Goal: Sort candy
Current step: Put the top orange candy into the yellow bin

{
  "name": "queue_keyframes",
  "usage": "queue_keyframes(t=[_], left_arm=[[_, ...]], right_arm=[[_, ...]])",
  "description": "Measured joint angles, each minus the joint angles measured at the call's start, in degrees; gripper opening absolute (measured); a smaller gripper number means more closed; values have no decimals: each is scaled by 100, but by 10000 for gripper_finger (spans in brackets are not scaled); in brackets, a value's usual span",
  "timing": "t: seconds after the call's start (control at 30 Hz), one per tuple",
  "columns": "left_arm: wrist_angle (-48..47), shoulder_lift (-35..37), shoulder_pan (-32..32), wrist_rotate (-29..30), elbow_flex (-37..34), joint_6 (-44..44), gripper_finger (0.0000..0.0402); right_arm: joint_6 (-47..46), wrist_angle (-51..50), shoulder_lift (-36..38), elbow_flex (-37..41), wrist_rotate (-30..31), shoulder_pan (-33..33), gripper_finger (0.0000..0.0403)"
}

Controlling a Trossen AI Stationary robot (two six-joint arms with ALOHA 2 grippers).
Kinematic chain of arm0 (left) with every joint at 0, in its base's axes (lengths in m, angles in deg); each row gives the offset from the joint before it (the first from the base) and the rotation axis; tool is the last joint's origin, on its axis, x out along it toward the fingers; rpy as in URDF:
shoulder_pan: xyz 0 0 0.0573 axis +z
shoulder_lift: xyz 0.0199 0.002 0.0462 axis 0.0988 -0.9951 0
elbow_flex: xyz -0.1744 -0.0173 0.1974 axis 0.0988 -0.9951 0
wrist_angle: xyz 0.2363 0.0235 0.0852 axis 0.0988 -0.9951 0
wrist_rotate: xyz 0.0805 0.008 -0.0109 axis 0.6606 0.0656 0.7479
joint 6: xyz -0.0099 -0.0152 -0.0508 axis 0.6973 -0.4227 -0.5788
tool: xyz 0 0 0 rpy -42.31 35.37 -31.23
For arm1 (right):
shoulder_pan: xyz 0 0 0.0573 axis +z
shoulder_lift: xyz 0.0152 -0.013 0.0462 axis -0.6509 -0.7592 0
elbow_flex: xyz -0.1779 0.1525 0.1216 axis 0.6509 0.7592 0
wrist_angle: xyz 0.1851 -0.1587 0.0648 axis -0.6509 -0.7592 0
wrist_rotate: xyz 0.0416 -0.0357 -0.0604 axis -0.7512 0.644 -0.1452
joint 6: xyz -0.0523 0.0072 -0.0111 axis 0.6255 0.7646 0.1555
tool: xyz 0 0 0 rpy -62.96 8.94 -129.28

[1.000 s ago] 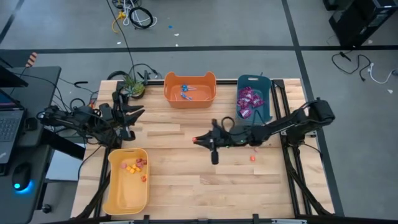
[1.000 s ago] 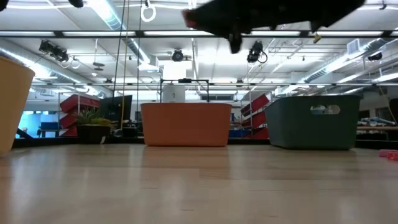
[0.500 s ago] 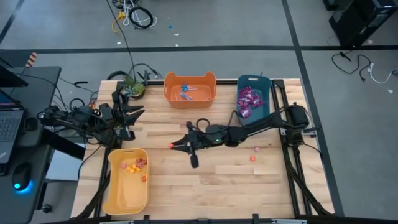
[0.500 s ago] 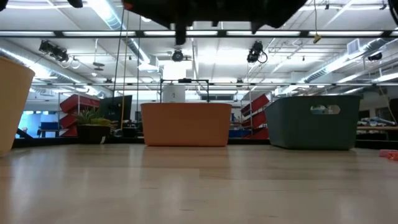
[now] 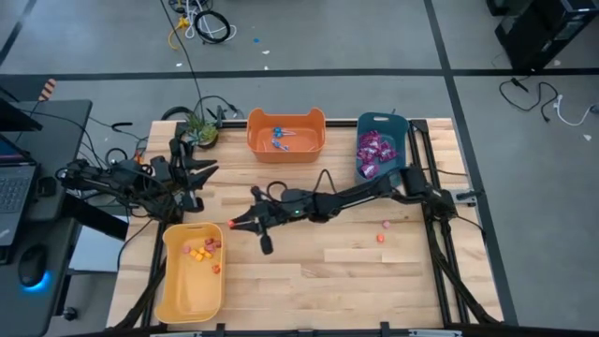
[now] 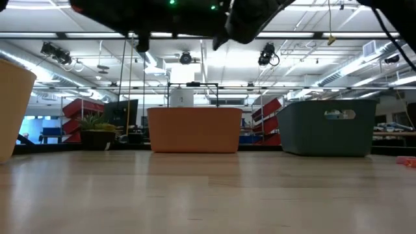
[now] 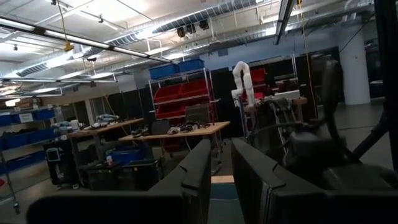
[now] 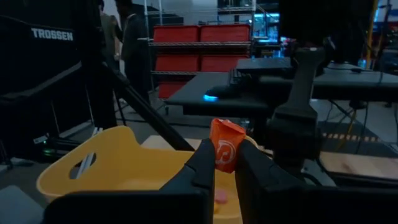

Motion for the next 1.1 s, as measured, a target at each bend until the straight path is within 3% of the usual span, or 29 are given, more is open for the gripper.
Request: queue_keyframes(t=[0.33,0.73,0.9,1.1], left_arm=[[1,4,0,2,0,-118,67],[-4,4,2,2,0,-116,67],[-63,4,1,2,0,-116,67],[-163,4,-1,2,0,-116,67]], right_arm=[[68,-5,-1028,-1096,-51,-46,36],[-558,-34,-2206,-2247,-666,-138,32],[-740,-116,-2290,-2431,-875,-181,35],[-752,-145,-2287,-2428,-892,-210,71]])
